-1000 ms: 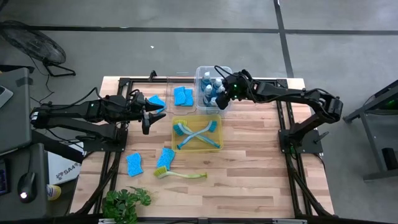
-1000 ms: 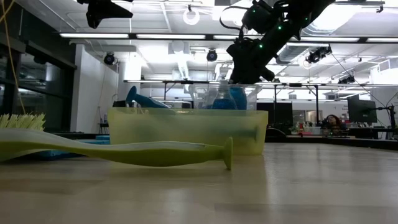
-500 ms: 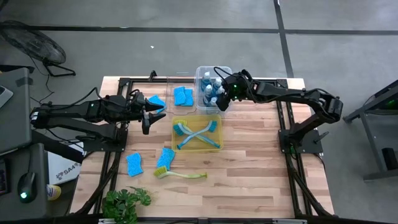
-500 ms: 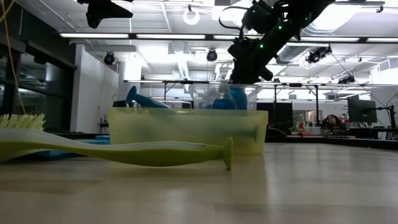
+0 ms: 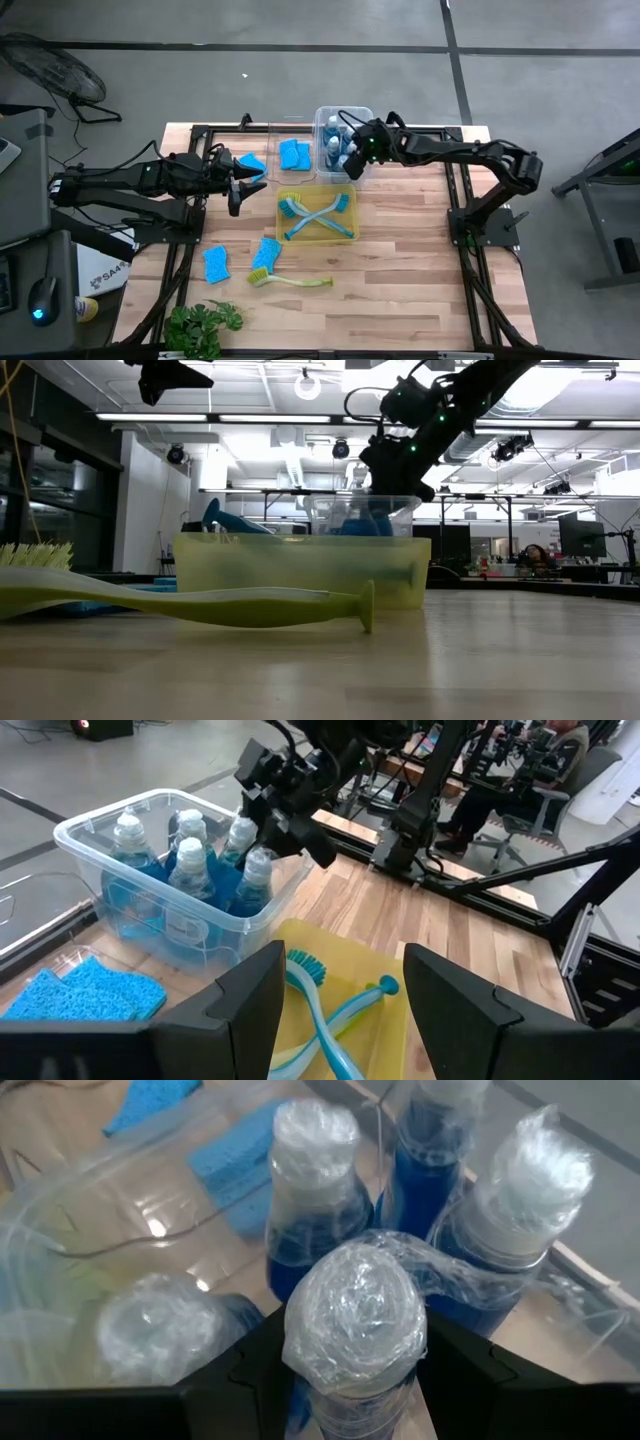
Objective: Pick & Place Kitchen Sink Supplies
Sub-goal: Put the blue dishwasher liquid into the white bin
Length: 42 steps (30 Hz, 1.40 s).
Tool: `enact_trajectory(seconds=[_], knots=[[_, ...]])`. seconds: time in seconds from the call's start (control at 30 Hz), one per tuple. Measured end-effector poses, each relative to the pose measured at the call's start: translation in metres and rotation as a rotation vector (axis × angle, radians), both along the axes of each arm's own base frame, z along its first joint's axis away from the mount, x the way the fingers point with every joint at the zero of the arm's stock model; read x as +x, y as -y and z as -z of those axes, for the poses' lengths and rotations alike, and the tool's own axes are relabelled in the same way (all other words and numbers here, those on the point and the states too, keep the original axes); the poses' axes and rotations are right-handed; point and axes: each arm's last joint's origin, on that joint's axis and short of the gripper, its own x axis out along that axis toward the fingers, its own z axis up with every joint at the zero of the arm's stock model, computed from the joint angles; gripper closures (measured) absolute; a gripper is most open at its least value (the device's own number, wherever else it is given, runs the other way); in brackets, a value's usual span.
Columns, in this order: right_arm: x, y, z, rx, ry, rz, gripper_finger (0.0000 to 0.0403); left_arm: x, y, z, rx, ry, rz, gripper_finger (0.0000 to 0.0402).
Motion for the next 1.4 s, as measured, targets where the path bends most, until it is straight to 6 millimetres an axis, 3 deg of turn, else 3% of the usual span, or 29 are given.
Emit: enact_trajectory(seconds=[0.6,1.0,1.4], knots=[[-0.002,-0.001,0.002,0.003,-0.037,0.009,0.0236,0.000,0.000,0.000,-0.007,0.000,0.007,0.0202],[-0.002,-0.001,0.002,0.023,-0.025,0.019,0.0175,0.000,0.000,0.000,-0.008,0.000,0.007,0.0202],[-0.011,-0.006,-0.013,0.032,0.010,0.024,0.0167,0.000,0.001,0.000,-0.020,0.001,0.014,0.0202]])
